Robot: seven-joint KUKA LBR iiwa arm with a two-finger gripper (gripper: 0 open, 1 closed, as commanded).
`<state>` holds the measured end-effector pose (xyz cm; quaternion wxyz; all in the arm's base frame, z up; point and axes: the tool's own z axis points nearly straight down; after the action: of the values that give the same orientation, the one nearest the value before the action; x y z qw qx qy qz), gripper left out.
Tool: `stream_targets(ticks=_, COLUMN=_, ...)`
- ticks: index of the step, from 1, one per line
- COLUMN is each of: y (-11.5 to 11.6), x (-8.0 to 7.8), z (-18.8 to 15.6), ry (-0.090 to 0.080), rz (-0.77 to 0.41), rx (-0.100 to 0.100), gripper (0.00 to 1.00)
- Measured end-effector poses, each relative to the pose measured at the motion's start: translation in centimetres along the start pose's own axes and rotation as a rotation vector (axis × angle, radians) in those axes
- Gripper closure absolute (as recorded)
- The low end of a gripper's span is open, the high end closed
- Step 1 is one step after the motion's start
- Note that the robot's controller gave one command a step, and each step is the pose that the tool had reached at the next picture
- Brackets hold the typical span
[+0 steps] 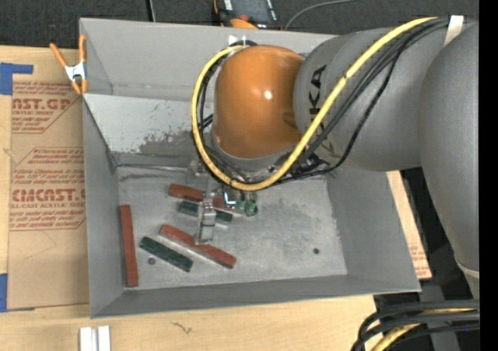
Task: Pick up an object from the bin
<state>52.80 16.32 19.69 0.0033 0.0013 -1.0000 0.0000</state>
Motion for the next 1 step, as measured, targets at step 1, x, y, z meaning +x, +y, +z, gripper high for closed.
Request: stream_targets(ticks=1, y=1.14, x=4.63, z=12.98, ry=-0.009, rz=0.067, rx=-0.003, gripper=0.00)
